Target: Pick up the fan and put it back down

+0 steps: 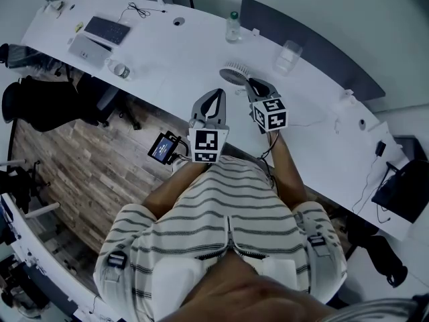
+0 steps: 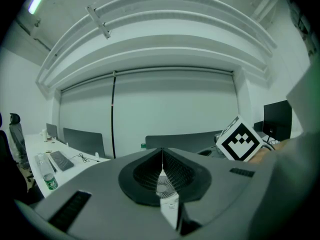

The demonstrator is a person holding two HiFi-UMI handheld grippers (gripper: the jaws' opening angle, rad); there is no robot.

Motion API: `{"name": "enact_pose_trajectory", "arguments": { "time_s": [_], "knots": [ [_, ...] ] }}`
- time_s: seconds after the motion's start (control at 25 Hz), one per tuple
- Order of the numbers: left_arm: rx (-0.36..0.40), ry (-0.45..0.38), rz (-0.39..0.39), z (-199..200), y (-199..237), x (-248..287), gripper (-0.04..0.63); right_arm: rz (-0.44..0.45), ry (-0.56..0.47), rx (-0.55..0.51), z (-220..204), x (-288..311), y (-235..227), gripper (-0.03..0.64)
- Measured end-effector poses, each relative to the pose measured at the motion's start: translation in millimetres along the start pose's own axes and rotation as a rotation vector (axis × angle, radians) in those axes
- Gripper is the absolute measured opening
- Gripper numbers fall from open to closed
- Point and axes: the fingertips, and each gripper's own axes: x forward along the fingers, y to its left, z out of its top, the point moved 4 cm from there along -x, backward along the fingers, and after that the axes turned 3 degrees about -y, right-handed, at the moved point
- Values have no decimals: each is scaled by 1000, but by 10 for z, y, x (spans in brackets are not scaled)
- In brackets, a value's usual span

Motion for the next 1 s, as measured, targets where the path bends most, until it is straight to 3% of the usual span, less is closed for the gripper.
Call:
{"name": "enact_pose_trajectory", "arguments": {
  "time_s": [0.16,0.48,1.0],
  "knots": [
    [9,2,1,-6,28,29,8,39,29,-14,-40,98,-89,107],
    [3,11,2,-36,53,86,8,126,79,-82,-152,241,-181,151],
    [21,25,-1,-84,64,87,8,311,134,-289,-475,500,-478,225]
  ]
}}
